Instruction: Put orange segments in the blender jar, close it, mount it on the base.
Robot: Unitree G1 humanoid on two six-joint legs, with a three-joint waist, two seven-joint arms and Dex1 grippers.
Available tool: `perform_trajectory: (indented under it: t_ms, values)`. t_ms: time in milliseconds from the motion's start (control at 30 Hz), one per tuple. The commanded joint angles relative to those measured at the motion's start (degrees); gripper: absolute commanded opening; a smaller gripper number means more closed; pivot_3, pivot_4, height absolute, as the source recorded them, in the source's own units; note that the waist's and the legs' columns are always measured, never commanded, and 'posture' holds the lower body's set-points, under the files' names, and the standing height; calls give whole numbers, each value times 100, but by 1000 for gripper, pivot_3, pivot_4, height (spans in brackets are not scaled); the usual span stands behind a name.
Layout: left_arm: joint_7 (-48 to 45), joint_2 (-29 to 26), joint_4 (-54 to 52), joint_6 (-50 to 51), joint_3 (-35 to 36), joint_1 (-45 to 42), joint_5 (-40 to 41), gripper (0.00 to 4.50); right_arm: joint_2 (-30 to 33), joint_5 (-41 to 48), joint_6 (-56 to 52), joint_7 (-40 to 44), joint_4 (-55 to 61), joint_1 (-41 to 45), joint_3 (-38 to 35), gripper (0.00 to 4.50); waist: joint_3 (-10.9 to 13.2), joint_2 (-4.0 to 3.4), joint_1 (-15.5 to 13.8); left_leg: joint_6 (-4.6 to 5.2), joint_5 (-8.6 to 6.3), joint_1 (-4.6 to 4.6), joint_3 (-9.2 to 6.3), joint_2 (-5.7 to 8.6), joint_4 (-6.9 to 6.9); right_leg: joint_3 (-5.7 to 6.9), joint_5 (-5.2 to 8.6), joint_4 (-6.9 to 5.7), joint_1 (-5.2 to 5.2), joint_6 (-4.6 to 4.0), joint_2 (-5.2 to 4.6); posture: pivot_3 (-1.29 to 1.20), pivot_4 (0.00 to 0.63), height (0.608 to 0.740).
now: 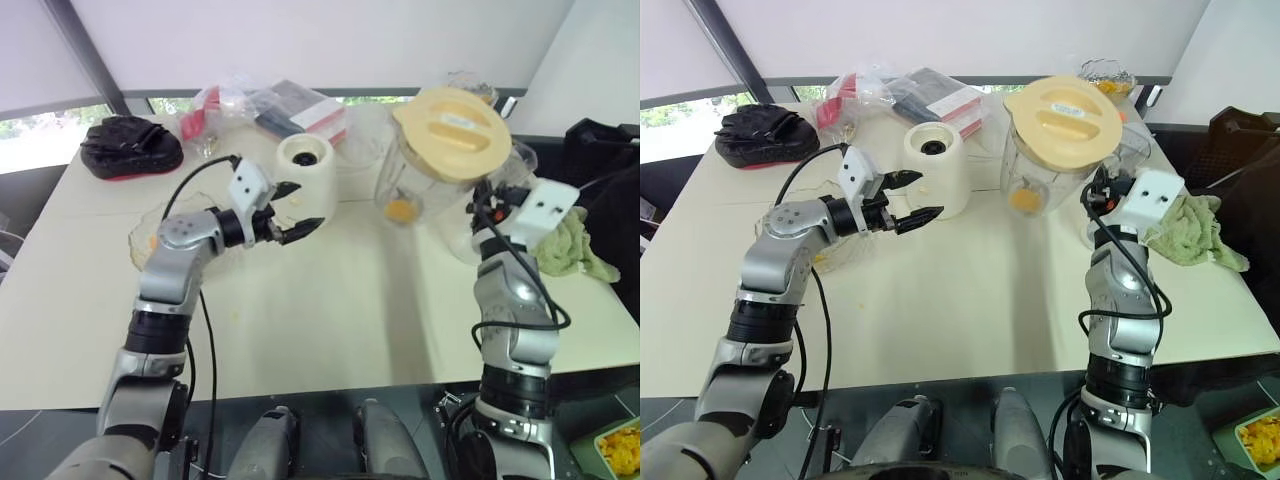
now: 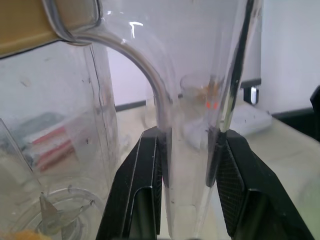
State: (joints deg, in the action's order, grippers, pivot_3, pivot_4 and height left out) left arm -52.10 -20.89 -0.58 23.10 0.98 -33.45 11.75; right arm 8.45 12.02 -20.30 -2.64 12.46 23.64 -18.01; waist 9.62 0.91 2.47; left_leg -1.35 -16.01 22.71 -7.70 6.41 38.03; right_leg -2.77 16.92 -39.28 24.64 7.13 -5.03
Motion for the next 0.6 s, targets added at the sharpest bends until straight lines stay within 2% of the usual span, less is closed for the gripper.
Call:
perform_trajectory:
  t_ms: [33, 200, 333, 600]
  values:
    - [226, -92, -596, 198, 195, 254, 319, 4143, 403, -8, -307, -76, 69, 934, 16, 937, 2, -5, 5, 0, 0, 0, 4, 0, 1, 0, -1, 0, 1, -2, 0, 0, 150, 740]
    - [396, -310, -1242, 436, 495, 1133, 709, 4143, 992, -60, -811, 92, -1018, 2530, 144, 937, 5, -11, 36, 0, 0, -2, 11, -11, -7, -1, -3, 4, 6, -5, -1, 0, 150, 740]
    - [506, -459, -1680, 378, 495, 1901, 807, 4143, 1159, -259, -754, 206, -2372, 3778, 447, 937, 8, -16, 63, 0, 0, -1, 16, -15, -16, -2, -5, 6, 13, -9, 0, 0, 150, 740]
    - [1067, -404, -1942, 176, 375, 2496, 637, 4143, 307, -454, -257, -275, -4624, 5623, 702, 937, 8, -16, 33, -1, 0, 2, 18, -20, -15, -1, -10, 7, 16, -17, 1, 0, 150, 740]
